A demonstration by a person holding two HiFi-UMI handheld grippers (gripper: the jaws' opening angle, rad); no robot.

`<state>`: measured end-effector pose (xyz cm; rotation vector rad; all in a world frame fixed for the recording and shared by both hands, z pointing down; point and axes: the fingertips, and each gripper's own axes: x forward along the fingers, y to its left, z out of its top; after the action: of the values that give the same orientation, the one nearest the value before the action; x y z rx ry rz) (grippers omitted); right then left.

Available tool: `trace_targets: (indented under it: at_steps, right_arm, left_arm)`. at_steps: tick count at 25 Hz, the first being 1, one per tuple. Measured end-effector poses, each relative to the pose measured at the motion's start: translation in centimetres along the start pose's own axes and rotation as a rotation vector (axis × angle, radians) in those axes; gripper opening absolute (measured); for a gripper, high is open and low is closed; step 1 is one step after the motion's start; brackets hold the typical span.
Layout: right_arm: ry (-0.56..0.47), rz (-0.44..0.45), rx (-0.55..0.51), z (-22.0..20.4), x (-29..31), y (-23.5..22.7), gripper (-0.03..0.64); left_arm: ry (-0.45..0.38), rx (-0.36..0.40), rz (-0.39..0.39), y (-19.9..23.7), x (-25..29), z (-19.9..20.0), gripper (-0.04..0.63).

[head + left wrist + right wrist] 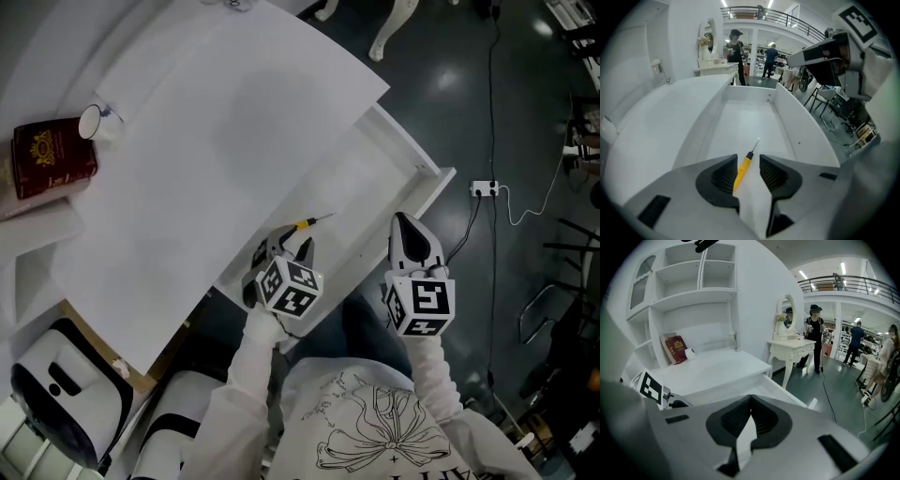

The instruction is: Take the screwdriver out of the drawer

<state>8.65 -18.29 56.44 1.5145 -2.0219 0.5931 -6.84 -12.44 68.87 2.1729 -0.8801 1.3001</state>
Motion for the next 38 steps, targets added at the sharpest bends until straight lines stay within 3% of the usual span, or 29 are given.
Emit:
trace_targets:
  at_steps: [13,22,29,38]
  right_arm:
    - [0.06,-0.014,0.009,-2.4,1.1,-0.1,0.003]
    - [0.087,-0.021,0.032,-3.5,1.9,-0.4,0.003]
    - [0.103,-0.011,0.03,-3.8,2.6,-0.3,0.003]
    - [0.118,0.001,0.029,-3.8,3.6,-0.3,0.003]
  left_arm:
    - [0.108,0.131,-0.045,0.1,4.4,-1.2,0.137]
    - [0.171,0.115,-0.06,0.3,6.0,-2.5,0.137]
    - [0.224,0.154,-0.05,0.7,7.1,-3.2,0.137]
    - [0.215,0.105,-0.058,0.9,7.3,-3.1,0.129]
